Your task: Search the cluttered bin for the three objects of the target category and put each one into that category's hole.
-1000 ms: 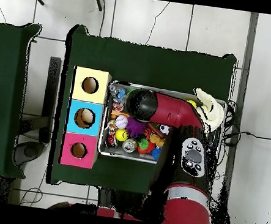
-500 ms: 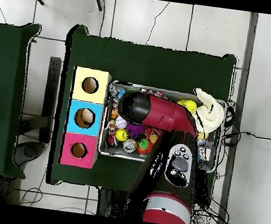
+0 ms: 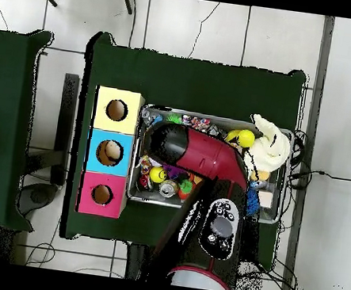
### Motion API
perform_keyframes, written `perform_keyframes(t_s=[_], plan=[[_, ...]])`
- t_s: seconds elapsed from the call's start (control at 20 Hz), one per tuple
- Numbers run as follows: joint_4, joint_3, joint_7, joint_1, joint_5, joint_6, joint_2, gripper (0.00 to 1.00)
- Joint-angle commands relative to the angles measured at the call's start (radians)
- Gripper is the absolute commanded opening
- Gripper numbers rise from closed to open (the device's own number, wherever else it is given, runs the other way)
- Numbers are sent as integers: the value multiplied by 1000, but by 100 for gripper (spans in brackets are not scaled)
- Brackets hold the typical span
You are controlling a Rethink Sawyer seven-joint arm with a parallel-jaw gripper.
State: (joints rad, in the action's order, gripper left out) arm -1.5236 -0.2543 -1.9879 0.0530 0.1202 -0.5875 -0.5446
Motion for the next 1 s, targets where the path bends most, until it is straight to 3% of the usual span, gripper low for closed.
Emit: perform_keyframes(t_s=[0.05,0.6,1.0], plan=[[-120,23,-261,23,63,80,27,100],[-97,40,-219,57,53,131,70,100],[-33,55,-198,80,56,118,110,100]])
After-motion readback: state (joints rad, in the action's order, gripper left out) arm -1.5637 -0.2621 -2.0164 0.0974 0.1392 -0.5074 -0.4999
